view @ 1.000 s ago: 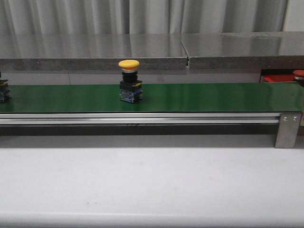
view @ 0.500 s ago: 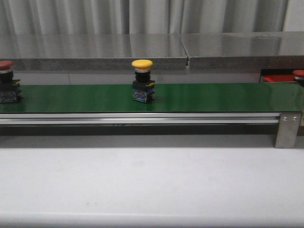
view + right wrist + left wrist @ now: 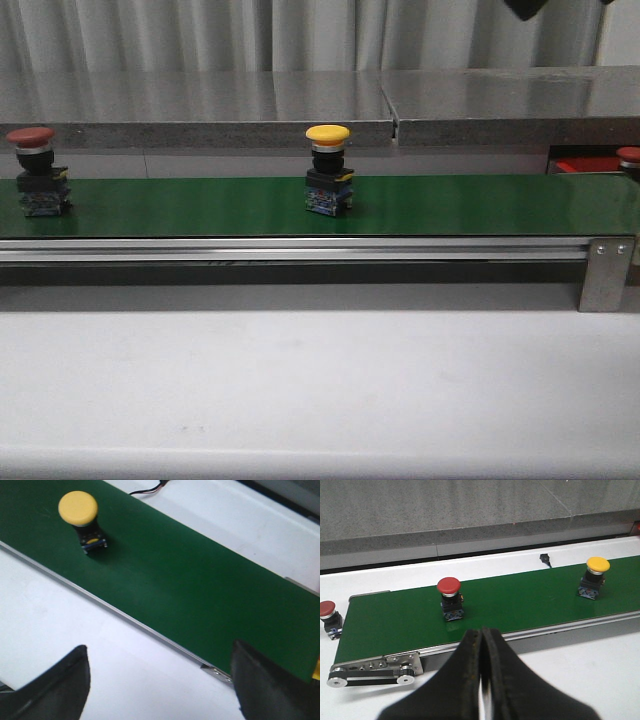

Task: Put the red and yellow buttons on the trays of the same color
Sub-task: 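Lower the right gripper onto the yellow button on the belt and grasp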

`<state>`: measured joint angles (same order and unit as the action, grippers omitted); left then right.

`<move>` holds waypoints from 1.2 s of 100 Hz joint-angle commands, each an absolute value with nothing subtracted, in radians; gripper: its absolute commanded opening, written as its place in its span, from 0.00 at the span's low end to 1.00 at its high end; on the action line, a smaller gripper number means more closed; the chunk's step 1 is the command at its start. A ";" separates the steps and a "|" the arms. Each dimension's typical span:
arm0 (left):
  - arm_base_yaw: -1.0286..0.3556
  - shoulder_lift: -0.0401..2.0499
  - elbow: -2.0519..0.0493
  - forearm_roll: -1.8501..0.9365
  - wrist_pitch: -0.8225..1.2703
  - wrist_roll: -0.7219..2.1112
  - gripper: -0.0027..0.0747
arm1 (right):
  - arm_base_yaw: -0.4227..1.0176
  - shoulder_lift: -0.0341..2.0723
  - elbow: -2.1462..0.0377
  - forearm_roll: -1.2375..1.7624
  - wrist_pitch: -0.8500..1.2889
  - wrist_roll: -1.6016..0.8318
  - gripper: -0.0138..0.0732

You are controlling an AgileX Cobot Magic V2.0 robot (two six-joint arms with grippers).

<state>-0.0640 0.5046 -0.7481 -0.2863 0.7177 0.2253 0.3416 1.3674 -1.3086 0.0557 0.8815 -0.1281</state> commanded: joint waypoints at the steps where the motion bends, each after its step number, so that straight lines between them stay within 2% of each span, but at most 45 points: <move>1: -0.072 0.510 -0.771 -0.302 0.640 0.213 0.01 | 0.359 1.408 -1.403 0.078 0.884 -0.136 0.84; 44: -0.072 0.510 -0.771 -0.302 0.640 0.213 0.01 | 0.377 1.719 -1.699 0.265 1.097 -0.288 0.84; 80: -0.072 0.510 -0.771 -0.302 0.640 0.213 0.01 | 0.377 1.850 -1.750 0.264 0.916 -0.324 0.84; 99: -0.072 0.510 -0.771 -0.302 0.640 0.213 0.01 | 0.377 1.890 -1.750 0.223 0.897 -0.324 0.84; 108: -0.072 0.510 -0.771 -0.302 0.640 0.213 0.01 | 0.377 1.903 -1.750 0.212 0.897 -0.324 0.75; 120: -0.072 0.510 -0.771 -0.302 0.640 0.213 0.01 | 0.374 1.909 -1.750 0.199 0.892 -0.323 0.48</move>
